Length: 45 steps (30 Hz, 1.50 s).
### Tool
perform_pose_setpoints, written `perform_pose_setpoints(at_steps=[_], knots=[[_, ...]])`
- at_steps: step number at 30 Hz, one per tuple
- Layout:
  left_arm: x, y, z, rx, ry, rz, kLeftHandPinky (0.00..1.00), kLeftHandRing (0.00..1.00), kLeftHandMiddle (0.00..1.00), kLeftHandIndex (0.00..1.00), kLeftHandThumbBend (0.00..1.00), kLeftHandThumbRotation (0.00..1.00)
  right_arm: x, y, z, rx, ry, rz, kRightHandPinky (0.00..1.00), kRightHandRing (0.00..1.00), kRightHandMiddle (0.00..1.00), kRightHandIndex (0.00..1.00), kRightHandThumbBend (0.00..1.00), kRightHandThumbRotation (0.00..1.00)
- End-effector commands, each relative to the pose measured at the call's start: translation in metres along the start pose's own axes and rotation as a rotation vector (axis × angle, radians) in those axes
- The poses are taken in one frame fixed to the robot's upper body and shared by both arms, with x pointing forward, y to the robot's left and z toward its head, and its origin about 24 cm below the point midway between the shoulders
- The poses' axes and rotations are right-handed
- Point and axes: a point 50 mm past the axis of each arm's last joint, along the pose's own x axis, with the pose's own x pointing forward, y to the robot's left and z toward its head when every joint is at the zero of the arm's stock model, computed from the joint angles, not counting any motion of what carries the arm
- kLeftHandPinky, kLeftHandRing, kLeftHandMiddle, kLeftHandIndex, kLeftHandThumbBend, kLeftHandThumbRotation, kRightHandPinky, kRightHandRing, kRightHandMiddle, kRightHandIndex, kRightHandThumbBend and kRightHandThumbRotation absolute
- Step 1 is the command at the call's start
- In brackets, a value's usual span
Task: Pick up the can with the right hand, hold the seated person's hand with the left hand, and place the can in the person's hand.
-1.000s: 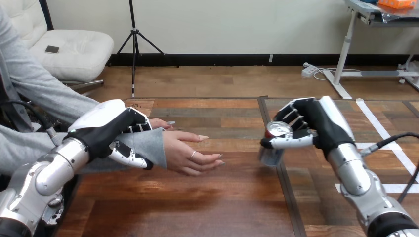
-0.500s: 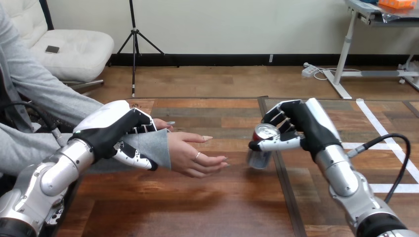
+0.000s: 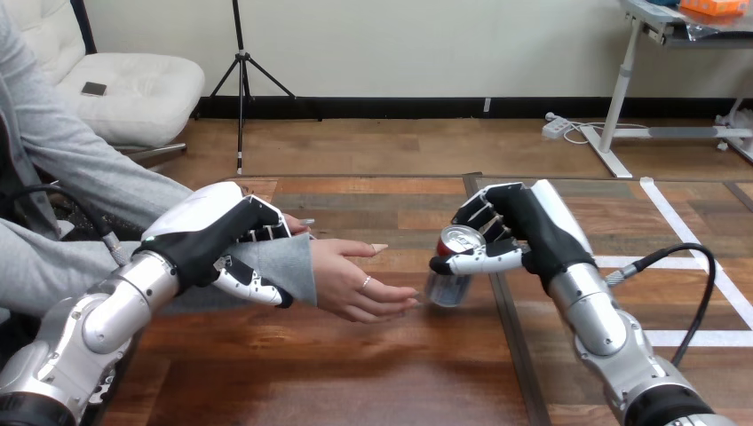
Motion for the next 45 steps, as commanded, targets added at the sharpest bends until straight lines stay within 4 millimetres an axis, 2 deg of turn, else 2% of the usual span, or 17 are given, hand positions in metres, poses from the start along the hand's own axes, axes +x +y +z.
perform_pose_setpoints(at_steps=[1, 45], knots=[[0.028, 0.037, 0.057, -0.027, -0.242, 0.19, 0.3, 0.35, 0.41, 0.45, 0.6, 0.0, 0.034, -0.028, 0.083, -0.012, -0.283, -0.108, 0.31, 0.35, 0.39, 0.42, 0.8, 0.0], [0.031, 0.033, 0.062, -0.079, -0.252, 0.185, 0.31, 0.36, 0.42, 0.46, 0.58, 0.0, 0.04, -0.008, 0.114, 0.049, -0.381, -0.066, 0.32, 0.35, 0.41, 0.42, 0.78, 0.0]])
